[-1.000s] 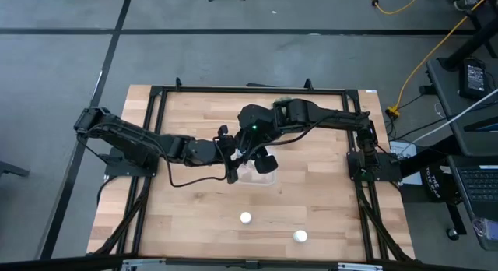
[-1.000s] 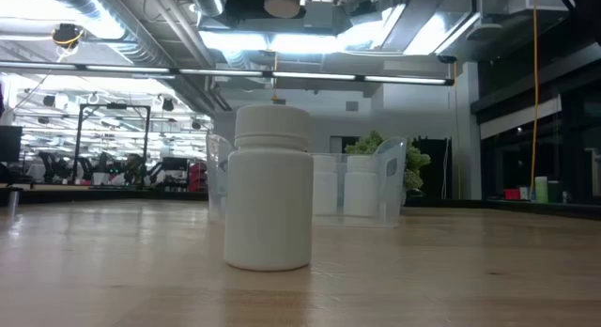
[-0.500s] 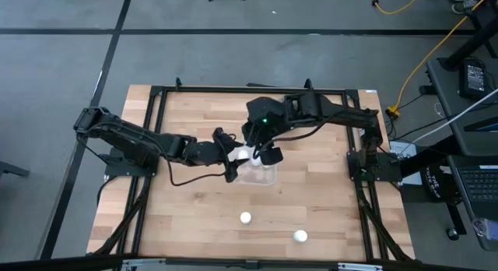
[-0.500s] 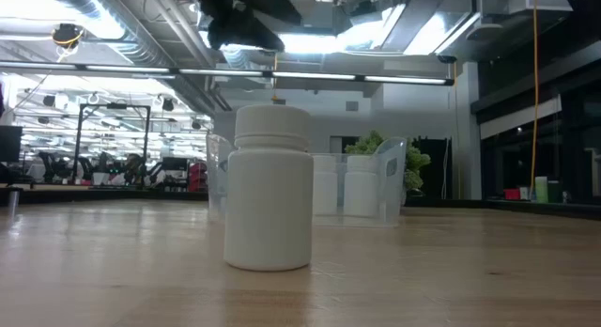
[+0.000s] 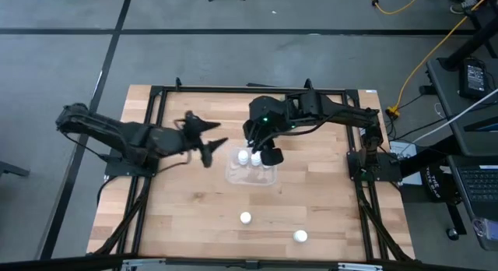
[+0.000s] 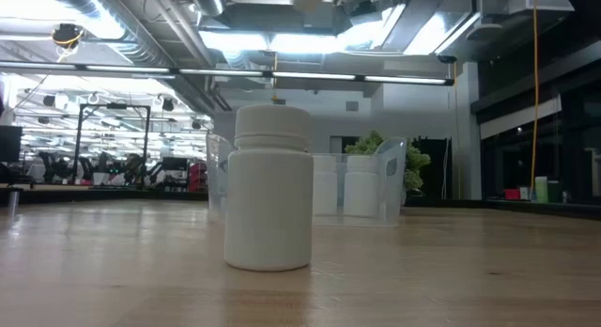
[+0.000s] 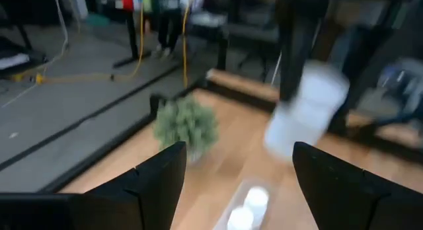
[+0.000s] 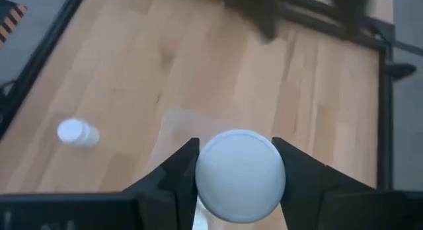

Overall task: Pick and place pill bottles into a basket
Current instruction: Adjust the white pill bottle in the bin

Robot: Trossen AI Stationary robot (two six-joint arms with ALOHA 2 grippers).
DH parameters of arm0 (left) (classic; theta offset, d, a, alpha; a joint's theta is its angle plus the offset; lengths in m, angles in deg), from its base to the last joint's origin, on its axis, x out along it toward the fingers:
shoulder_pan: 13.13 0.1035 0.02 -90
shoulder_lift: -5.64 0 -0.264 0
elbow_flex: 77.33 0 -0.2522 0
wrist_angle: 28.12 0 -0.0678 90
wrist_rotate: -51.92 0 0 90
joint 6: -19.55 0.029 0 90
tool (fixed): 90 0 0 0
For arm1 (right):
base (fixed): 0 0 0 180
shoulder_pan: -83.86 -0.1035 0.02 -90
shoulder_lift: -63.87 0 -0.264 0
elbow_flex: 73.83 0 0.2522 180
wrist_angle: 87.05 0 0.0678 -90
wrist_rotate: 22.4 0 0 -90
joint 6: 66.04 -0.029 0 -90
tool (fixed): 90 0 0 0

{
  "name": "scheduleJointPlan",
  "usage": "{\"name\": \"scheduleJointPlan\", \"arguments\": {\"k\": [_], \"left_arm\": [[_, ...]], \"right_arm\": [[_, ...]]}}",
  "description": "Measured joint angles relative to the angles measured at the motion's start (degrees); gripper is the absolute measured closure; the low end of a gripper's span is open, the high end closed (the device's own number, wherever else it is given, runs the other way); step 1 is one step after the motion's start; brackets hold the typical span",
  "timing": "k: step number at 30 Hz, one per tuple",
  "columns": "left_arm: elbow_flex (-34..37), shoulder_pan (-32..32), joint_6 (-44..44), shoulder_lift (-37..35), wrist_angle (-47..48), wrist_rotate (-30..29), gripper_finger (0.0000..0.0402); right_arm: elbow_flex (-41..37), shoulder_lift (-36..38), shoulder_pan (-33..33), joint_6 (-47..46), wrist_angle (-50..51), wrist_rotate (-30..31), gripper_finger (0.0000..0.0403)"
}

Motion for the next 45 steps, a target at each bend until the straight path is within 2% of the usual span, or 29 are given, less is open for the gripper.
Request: {"name": "scheduleJointPlan", "arguments": {"k": [2,5,7,13,19,26,33,45], "left_arm": [[0.00,-1.03,1.69,-2.77,-2.21,0.24,0.0133],[0.00,-3.26,6.67,-5.33,-5.03,7.25,0.0133],[0.00,-4.80,8.51,-5.97,-6.20,9.60,0.0133],[0.00,-7.77,8.91,-6.65,-6.85,4.54,0.0133],[0.00,-9.09,9.10,-6.67,-6.78,3.37,0.0133],[0.00,-10.70,9.13,-6.67,-6.71,3.12,0.0132],[0.00,-12.14,9.24,-6.67,-6.67,2.44,0.0132],[0.00,-15.41,9.24,-6.67,-5.77,-0.14,0.0132]], "right_arm": [[0.00,-1.21,0.00,0.04,-2.54,-0.95,0.0249],[0.00,-3.67,-0.10,0.37,-4.13,-1.63,0.0249],[0.00,-5.79,-0.11,0.73,-4.16,-3.20,0.0249],[0.00,-12.33,-0.20,1.38,-5.11,-5.70,0.0249],[-0.02,-16.89,-0.20,1.16,-6.13,-7.44,0.0249],[-0.02,-19.43,-0.20,-0.93,-10.92,-7.47,0.0249],[-0.02,-19.70,-0.17,-3.02,-11.47,-7.12,0.0249],[-0.02,-18.75,-0.39,-1.42,0.48,-7.71,0.0249]]}}
